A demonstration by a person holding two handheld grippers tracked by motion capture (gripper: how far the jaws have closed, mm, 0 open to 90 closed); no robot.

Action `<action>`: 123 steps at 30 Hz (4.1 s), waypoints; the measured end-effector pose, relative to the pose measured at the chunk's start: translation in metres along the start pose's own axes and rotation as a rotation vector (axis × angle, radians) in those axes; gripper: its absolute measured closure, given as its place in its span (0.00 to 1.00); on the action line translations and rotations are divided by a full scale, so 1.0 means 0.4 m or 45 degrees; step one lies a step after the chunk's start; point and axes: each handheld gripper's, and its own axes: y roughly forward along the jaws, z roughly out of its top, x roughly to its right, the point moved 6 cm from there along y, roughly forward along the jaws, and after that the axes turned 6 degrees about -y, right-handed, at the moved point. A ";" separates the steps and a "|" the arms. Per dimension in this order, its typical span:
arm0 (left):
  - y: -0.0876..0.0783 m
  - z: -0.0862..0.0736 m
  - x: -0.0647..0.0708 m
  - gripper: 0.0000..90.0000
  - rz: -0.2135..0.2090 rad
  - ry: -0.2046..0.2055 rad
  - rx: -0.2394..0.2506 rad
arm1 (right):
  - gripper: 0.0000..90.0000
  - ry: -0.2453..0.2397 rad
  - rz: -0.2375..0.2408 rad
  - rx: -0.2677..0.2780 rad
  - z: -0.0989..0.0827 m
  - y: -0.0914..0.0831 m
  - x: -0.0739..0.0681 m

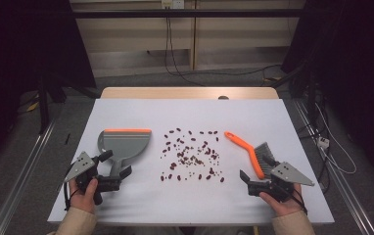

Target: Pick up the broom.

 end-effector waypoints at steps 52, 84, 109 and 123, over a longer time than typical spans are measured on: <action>0.011 -0.014 0.003 0.03 -0.022 -0.001 -0.044 | 0.68 0.046 0.067 -0.810 -0.003 0.242 0.186; 0.020 -0.013 0.005 0.03 -0.019 0.005 -0.038 | 0.77 0.112 0.124 -0.916 -0.026 0.254 0.195; 0.024 -0.018 0.004 0.03 -0.020 0.004 -0.054 | 0.76 -0.061 0.186 -0.946 -0.013 0.302 0.193; 0.011 -0.011 0.004 0.03 -0.014 0.004 -0.026 | 0.78 0.014 0.156 -0.925 -0.003 0.299 0.201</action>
